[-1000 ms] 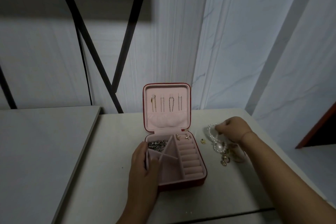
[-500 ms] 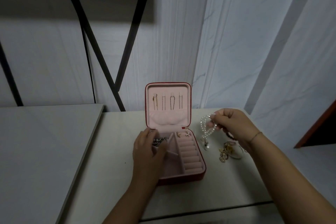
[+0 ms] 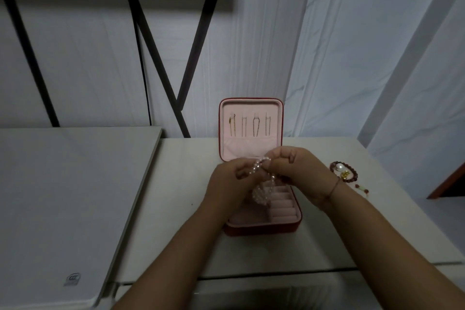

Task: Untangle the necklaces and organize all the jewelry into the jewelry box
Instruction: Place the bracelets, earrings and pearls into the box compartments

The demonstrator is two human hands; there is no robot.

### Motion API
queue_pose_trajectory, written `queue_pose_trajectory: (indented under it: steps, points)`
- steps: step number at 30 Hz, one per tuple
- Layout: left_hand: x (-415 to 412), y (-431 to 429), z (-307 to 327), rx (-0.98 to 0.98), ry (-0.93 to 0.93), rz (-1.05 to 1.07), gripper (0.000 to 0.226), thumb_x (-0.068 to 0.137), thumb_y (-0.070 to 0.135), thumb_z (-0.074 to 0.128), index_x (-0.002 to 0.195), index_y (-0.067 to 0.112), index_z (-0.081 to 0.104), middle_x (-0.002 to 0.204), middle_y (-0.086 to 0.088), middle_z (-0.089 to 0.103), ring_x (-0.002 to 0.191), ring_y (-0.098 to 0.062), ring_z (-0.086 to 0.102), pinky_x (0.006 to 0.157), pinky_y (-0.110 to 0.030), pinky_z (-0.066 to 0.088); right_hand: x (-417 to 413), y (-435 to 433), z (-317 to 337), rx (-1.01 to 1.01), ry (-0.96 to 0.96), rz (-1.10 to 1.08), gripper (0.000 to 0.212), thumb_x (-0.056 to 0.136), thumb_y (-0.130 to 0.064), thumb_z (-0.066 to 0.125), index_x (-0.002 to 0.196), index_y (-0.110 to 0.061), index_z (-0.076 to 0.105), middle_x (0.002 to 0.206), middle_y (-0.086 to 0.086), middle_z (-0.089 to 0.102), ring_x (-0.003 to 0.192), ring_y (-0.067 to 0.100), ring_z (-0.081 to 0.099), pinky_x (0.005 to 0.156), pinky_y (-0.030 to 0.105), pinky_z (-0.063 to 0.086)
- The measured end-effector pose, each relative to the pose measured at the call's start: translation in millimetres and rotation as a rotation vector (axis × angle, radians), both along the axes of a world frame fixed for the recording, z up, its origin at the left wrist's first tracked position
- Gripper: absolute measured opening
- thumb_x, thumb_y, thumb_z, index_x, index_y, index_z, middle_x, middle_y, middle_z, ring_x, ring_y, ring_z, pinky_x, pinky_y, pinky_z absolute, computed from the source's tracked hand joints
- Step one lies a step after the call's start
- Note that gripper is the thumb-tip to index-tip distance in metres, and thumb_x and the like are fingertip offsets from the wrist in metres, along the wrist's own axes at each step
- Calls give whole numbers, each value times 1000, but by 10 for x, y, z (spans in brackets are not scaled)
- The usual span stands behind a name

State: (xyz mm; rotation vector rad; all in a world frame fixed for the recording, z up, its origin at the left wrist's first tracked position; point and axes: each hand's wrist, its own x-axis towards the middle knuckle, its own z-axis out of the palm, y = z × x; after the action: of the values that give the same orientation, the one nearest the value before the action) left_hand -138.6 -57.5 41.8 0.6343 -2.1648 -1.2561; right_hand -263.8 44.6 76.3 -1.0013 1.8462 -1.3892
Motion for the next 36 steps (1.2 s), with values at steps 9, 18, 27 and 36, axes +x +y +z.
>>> queue_pose_trajectory:
  steps: [9, 18, 27, 36]
  points:
    - [313, 2, -234, -201, -95, 66, 21, 81, 25, 73, 102, 24, 74, 88, 11, 67, 76, 1, 58, 71, -8, 44, 200, -11, -376, 214, 470, -23, 17, 81, -28, 72, 72, -31, 58, 72, -2, 65, 66, 9, 58, 67, 24, 52]
    - [387, -121, -530, -489, -136, 52, 36, 85, 47, 44, 103, 33, 73, 100, 15, 68, 97, -9, 53, 81, -27, 39, 328, 131, -481, 123, 675, -24, 17, 86, -24, 68, 103, -24, 68, 93, -9, 64, 84, 7, 58, 82, 24, 50]
    - [448, -42, -499, -473, -116, 57, 33, 82, 46, 54, 109, 35, 70, 105, 12, 69, 103, -8, 56, 88, -26, 37, 385, 152, -615, 122, 775, -91, 15, 89, -21, 63, 103, -18, 70, 96, -2, 63, 86, 8, 52, 81, 16, 43]
    - [456, 13, -527, -509, -125, 138, 36, 86, 29, 51, 119, 21, 66, 112, -8, 69, 103, -30, 64, 91, -36, 40, 387, 114, -651, 177, 825, -19, 21, 92, -25, 60, 111, -20, 67, 105, -2, 62, 89, 3, 45, 75, 3, 32]
